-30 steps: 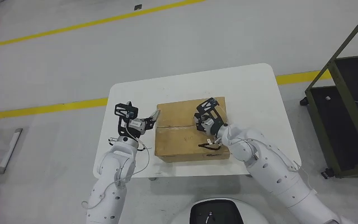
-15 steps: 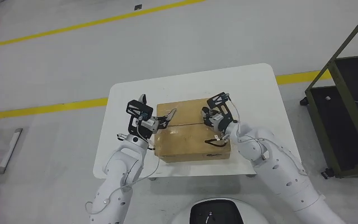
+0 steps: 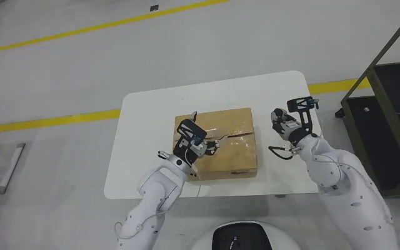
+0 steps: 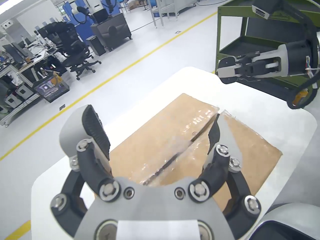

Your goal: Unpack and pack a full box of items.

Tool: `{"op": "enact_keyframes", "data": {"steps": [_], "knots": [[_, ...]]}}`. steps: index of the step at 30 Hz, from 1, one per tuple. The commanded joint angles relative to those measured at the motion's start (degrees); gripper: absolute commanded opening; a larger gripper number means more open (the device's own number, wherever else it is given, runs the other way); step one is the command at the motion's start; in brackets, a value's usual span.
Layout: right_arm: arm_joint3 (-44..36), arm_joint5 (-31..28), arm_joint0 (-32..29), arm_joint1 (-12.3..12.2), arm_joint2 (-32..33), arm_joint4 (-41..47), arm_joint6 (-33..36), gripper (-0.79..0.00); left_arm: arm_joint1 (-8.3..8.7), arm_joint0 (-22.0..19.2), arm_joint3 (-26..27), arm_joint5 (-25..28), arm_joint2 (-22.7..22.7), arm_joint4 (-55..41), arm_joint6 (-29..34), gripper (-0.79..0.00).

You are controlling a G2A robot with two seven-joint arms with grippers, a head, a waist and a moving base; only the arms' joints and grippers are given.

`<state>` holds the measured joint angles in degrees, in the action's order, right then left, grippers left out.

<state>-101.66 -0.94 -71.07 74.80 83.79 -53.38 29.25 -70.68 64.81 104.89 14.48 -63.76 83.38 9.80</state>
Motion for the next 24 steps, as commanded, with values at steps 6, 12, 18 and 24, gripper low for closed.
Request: {"op": "enact_keyframes", "data": {"steps": [6,12,18,24], "knots": [[-3.15,-0.82,-2.41,-0.14,3.44,9.66,-0.04,-0.486,-0.19,-0.05,1.78,0.0,0.41,0.73,1.21,0.0],[-3.13,-4.04,-0.45,-0.51,4.04,13.61,3.23,-0.61,0.61,2.38,4.7,-0.47,-6.08,0.26,6.13,0.0],[0.7,-6.51,4.8,-0.31,-0.08,19.54,6.94,-0.785,1.59,6.22,4.83,-1.85,-14.57,1.07,10.74,0.0],[7.54,-8.15,13.29,0.14,-5.46,26.84,14.19,-0.785,1.98,10.46,4.54,-6.95,-21.37,0.26,12.17,0.0]]}}
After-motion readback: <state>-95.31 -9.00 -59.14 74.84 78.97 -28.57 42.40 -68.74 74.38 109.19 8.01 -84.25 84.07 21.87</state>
